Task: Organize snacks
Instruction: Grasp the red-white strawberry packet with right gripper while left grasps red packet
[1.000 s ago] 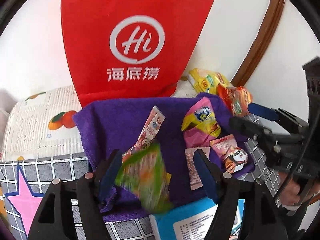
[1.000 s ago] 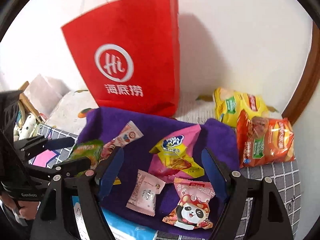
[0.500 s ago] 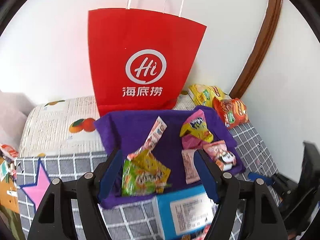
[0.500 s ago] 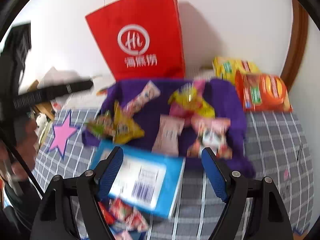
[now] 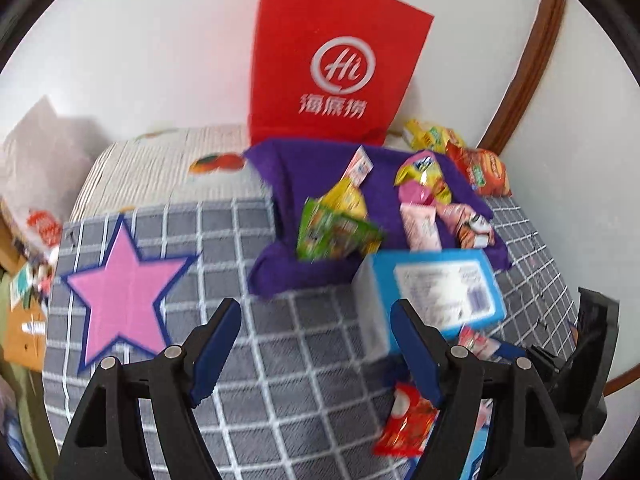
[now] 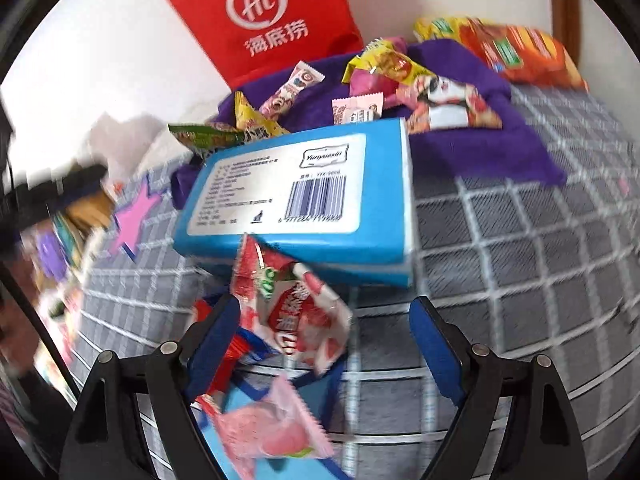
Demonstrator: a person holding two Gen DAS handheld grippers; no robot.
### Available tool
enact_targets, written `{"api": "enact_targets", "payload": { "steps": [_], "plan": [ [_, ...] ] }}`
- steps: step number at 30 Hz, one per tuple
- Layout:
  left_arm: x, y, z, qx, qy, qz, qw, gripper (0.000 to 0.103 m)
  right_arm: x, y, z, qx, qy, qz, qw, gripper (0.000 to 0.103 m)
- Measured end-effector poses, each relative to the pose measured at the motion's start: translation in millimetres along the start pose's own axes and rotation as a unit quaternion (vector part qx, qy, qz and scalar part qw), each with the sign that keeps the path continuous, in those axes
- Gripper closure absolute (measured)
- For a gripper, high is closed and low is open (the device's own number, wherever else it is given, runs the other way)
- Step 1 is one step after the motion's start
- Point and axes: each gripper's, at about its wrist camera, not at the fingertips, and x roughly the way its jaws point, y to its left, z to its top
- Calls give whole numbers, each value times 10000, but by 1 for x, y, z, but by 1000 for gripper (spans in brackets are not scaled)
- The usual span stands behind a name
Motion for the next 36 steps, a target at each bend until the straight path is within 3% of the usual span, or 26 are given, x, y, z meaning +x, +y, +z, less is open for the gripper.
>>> {"api": "enact_targets", "payload": {
  "steps": [5, 14, 15, 17, 19, 28, 32, 36],
  "plan": [
    [3, 11, -22, -147, 129, -48, 9998, 27, 4, 2, -5, 451, -151, 142, 9988, 17],
    [4, 15, -43, -241, 234, -189, 9993, 27, 24, 9, -2, 898, -220, -299, 9953, 19],
    [4, 15, -46, -243, 253, -211, 9992, 27, 24, 11, -2, 850, -254, -412, 9952, 24],
    [4, 12, -50, -218, 278, -237, 9991, 27, 23, 14, 0, 741, -267, -497, 9957, 44],
    [6, 8, -53, -190, 303, -247, 9991, 27, 22, 14, 1, 688, -225, -424, 9965, 49],
    [11, -27, -68, 139, 423, -404, 9982, 27, -11, 2, -8, 747, -452, -242, 9959, 51],
    [19, -52, -76, 381, 563, -624, 9957, 27, -33, -9, -14, 710, -605, -356, 9950, 51],
    [30, -72, -83, 636, 687, -565, 9940, 27, -52, -16, -22, 590, -771, -451, 9943, 51]
  ]
}}
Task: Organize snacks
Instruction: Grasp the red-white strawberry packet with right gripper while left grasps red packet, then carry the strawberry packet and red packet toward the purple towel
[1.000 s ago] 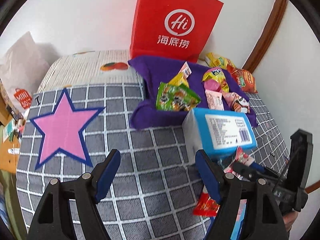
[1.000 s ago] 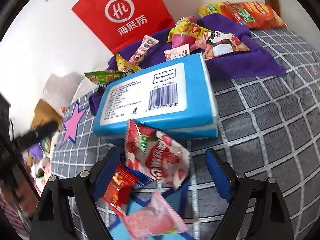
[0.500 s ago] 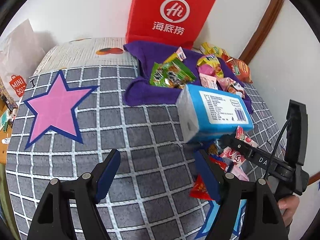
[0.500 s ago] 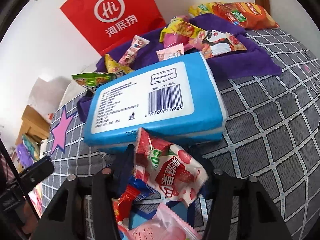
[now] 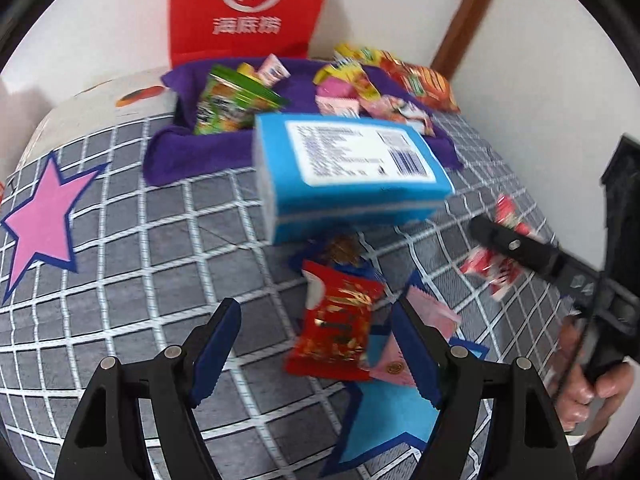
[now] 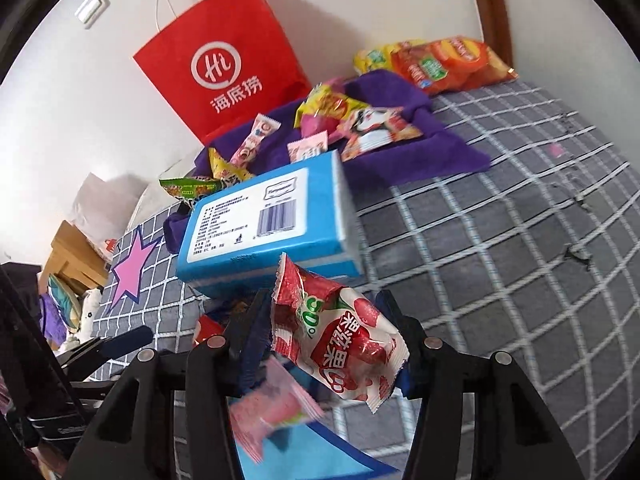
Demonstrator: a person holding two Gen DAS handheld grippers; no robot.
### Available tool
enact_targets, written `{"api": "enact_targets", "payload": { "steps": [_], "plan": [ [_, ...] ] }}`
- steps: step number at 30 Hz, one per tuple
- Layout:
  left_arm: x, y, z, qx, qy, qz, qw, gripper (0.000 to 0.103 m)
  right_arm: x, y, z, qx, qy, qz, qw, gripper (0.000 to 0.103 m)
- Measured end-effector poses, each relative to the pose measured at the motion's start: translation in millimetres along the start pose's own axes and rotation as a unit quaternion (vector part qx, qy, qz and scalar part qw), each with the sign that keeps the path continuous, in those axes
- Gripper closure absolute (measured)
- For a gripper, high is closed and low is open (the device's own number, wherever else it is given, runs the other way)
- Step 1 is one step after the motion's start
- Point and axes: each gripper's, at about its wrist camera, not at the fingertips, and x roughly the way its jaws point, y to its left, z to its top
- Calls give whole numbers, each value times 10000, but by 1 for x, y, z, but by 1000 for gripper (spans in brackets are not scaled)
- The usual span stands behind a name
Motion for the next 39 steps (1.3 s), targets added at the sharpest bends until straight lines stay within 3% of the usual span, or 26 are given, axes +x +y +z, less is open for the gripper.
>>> {"api": "enact_targets", "payload": {
  "steps": [7, 10, 12, 13, 25, 39],
  "plan": [
    [20, -18, -5, 142, 228, 161, 9995, 28, -25, -17, -5, -110, -258, -182, 9994, 54],
    [26, -22, -8, 233, 251, 333, 9989, 43, -29, -22, -5, -123, -314, -144, 9993, 55],
    [30, -22, -9, 231, 298, 350, 9987, 63, -28, -25, -6, -160, -291, -157, 9993, 55],
    [30, -21, -10, 211, 301, 329, 9988, 67, -27, -26, -7, -156, -281, -175, 9993, 55],
    [-19, 0, 19, 101, -292, 345, 9989, 67, -30, -21, 15, -344, -251, -102, 9990, 56],
    [-61, 41, 114, -362, -1129, 801, 9897, 67, -26, 35, 110, -1159, -400, 115, 9924, 56]
  ]
}}
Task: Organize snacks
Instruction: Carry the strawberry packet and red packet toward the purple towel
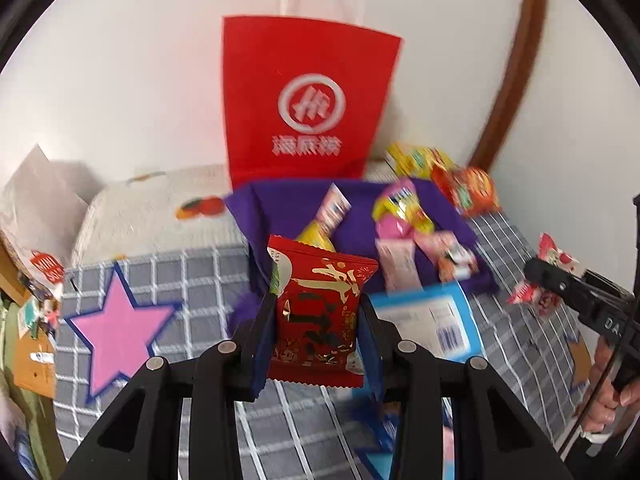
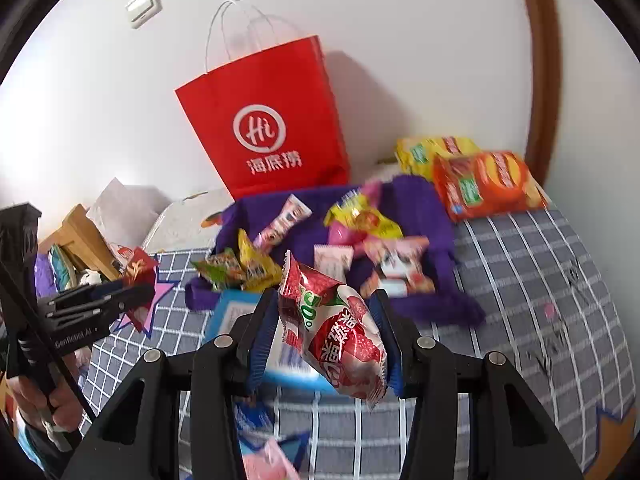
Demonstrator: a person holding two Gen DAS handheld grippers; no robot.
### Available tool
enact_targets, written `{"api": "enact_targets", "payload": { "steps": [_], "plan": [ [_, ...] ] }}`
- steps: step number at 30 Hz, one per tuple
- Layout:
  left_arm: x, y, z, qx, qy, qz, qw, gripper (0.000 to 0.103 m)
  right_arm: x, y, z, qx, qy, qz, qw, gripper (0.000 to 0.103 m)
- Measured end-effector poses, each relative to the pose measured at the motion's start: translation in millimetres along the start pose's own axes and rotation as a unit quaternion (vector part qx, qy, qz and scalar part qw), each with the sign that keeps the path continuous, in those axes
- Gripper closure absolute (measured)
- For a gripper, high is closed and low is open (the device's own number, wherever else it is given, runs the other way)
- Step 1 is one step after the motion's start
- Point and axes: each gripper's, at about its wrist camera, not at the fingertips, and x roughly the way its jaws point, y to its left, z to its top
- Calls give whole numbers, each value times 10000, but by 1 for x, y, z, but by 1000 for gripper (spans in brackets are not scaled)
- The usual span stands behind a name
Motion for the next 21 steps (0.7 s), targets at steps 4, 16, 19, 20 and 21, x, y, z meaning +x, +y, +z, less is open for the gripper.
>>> {"api": "enact_targets", "payload": {
  "steps": [4, 16, 19, 20, 21],
  "plan": [
    [13, 10, 26, -153, -49, -17, 9999, 67, 13, 5, 28, -105, -62, 24, 9999, 56],
    [56, 15, 75, -323, -87, -89, 9994, 67, 67, 10, 87, -237, 129, 265, 9993, 56],
    [72, 11, 83, -344, -85, -94, 9993, 67, 80, 12, 99, -279, 121, 322, 9990, 56],
    [76, 11, 85, -354, -87, -58, 9993, 67, 87, 12, 101, -279, 144, 344, 9989, 56],
    [81, 10, 85, -363, -80, -16, 9993, 67, 91, 12, 103, -281, 158, 371, 9988, 56]
  ]
}}
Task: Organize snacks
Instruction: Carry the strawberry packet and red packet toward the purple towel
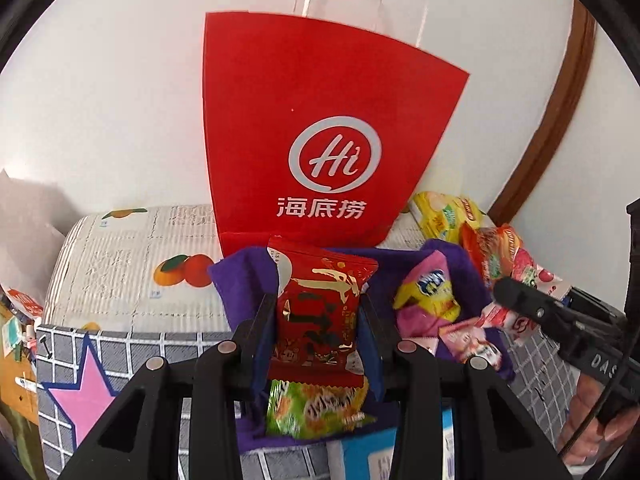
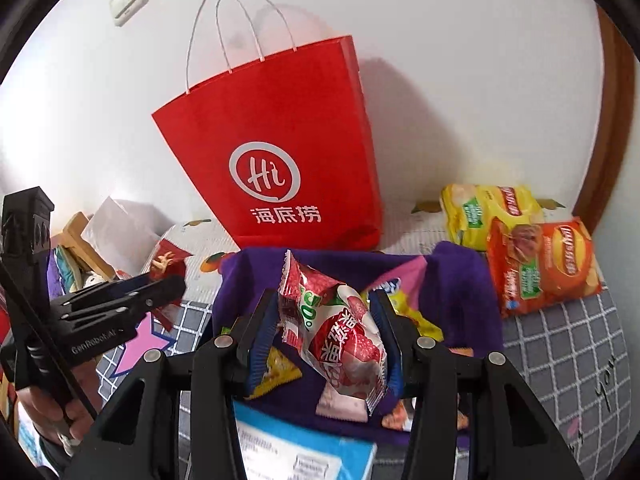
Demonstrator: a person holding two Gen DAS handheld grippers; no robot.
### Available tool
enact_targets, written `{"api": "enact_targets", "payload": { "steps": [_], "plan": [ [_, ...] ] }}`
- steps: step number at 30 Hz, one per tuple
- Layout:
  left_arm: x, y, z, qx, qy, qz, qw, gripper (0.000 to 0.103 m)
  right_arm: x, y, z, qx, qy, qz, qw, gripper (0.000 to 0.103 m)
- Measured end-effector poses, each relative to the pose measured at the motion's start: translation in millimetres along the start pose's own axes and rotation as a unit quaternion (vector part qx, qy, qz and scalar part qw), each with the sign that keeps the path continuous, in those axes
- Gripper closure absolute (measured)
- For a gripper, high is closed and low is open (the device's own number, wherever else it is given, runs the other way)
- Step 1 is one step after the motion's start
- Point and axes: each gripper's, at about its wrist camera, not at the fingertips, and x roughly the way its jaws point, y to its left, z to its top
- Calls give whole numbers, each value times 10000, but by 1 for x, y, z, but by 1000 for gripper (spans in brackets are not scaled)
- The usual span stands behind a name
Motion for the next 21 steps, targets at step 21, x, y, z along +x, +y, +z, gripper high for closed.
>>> {"api": "enact_targets", "payload": {
  "steps": [21],
  "plan": [
    [41, 16, -10, -270, 491, -171, 9983, 67, 92, -15, -26, -197, 1283, -39, 9915, 56]
  ]
}}
